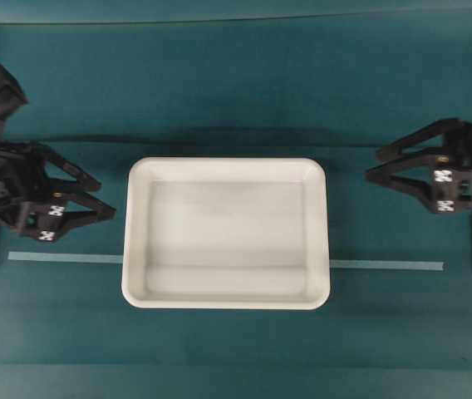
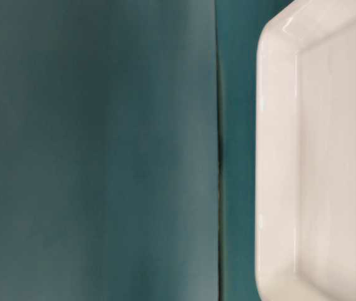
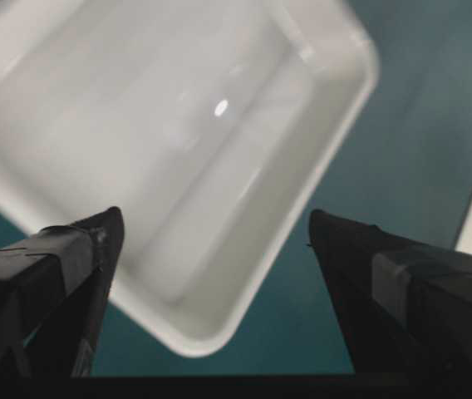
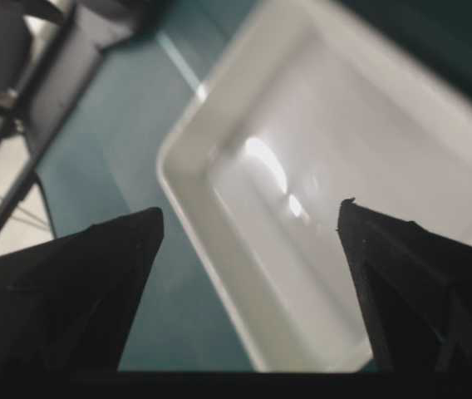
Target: Lift the white case with both hands.
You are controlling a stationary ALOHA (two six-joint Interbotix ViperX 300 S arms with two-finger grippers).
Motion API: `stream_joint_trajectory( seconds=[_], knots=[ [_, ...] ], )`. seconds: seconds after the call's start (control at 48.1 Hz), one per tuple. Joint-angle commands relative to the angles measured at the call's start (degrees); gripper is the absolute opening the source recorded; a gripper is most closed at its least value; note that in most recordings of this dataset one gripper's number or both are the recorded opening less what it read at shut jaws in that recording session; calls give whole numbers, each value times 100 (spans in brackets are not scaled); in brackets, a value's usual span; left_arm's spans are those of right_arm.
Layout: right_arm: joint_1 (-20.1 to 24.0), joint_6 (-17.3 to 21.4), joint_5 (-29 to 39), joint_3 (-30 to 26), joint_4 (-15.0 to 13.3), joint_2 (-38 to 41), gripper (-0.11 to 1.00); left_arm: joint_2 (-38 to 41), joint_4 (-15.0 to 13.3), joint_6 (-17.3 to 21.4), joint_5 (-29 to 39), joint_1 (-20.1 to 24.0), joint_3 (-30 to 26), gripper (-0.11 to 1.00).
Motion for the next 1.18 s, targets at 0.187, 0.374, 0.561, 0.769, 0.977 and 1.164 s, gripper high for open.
stream_joint_trajectory(
  seconds=[0.187, 0.374, 0.561, 0.769, 0.977, 1.164],
  knots=[
    [9, -633, -62, -88, -888, -677, 90, -738, 35, 642, -114, -9, -123, 95],
    [9, -747, -44, -114, -958, -932, 90, -1310, 35, 1318, -114, -9, -132, 95],
    [9, -773, -44, -167, -984, -1160, 90, -1775, 35, 1995, -123, -9, -176, 95],
    [18, -782, -44, -246, -1151, -1380, 90, -2048, 35, 2303, -114, -9, -246, 95],
    [70, -782, -44, -343, -1459, -1600, 90, -2241, 35, 2338, -114, -9, -299, 95],
    [62, -782, -44, -369, -1617, -1749, 90, -2408, 35, 2355, -88, -9, -343, 95]
  ],
)
